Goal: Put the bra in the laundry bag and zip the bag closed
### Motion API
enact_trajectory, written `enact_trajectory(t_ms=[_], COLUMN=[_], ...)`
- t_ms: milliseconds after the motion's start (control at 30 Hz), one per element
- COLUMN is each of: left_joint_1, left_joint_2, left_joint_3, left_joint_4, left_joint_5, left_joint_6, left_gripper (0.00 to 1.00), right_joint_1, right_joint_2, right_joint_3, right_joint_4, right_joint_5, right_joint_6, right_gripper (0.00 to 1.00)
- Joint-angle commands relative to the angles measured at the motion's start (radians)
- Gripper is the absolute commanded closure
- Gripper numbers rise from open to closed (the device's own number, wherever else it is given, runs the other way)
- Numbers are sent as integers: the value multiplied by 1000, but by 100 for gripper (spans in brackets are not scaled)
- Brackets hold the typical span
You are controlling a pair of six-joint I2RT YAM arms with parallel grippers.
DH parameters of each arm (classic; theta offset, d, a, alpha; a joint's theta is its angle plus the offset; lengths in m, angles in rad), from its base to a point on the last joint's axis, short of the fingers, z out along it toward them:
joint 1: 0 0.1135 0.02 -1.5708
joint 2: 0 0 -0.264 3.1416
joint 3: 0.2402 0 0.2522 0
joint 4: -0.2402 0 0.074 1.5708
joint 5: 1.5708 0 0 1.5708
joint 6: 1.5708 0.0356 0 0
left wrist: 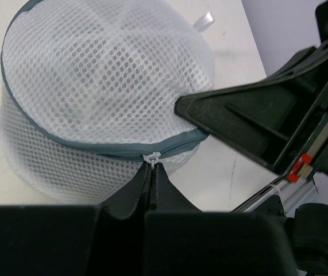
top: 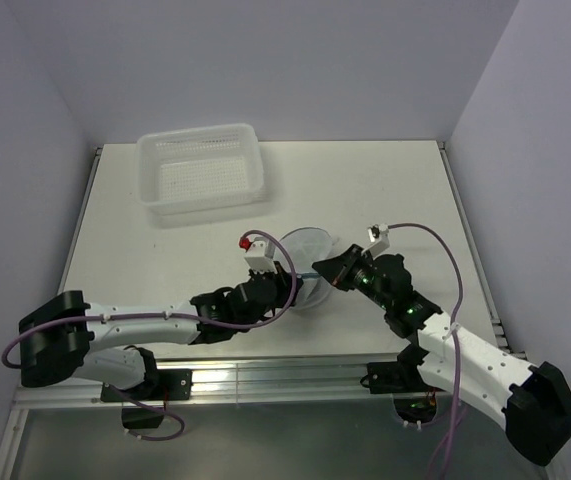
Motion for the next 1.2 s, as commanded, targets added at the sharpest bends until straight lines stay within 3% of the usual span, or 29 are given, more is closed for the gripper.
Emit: enact_trajectory(t_ms=[0,133,400,433,500,533,567,633,767,867,1033,1167], left_joint_1=[-6,5,20,20,19,17,16,1,-12,-12,-25,-36], left_joint_2=[-91,-186,-365,-375,-366,-352,-311,-255,-130,-85,-57,-57], left_joint_3=[-40,-118,-160,-158,-140,-131,-122,-87,-39,6,21,9], left_joint_4=[-31,-114,-296,-296,-271,-258,-193,-146,-30,-8,26,38], left_joint_5=[-56,-109,-237,-235,-208,-191,-177,-160,-160,-163,-128,-109], left_joint_6=[23,-14,-25,-20,-11,-10,-8,-13,-14,1,10,6], left_gripper=[100,100,100,100,100,100,100,100,100,100,100,100], right_joint_1=[-110,-275,-358,-358,-346,-327,-276,-234,-186,-113,11,39], right_joint_2=[66,153,267,284,308,299,257,195,-38,-103,-11,86], right_joint_3=[71,132,262,282,307,304,301,272,168,97,110,147], right_joint_4=[15,98,-5,-27,-54,-67,-87,-150,-192,-183,-77,-5], right_joint_5=[-51,-268,-263,-253,-283,-279,-215,-153,-64,-30,-49,-64], right_joint_6=[-146,-189,-327,-326,-311,-303,-298,-295,-196,-118,-60,-54], right_gripper=[100,100,100,95,65,47,18,8,9,11,15,21])
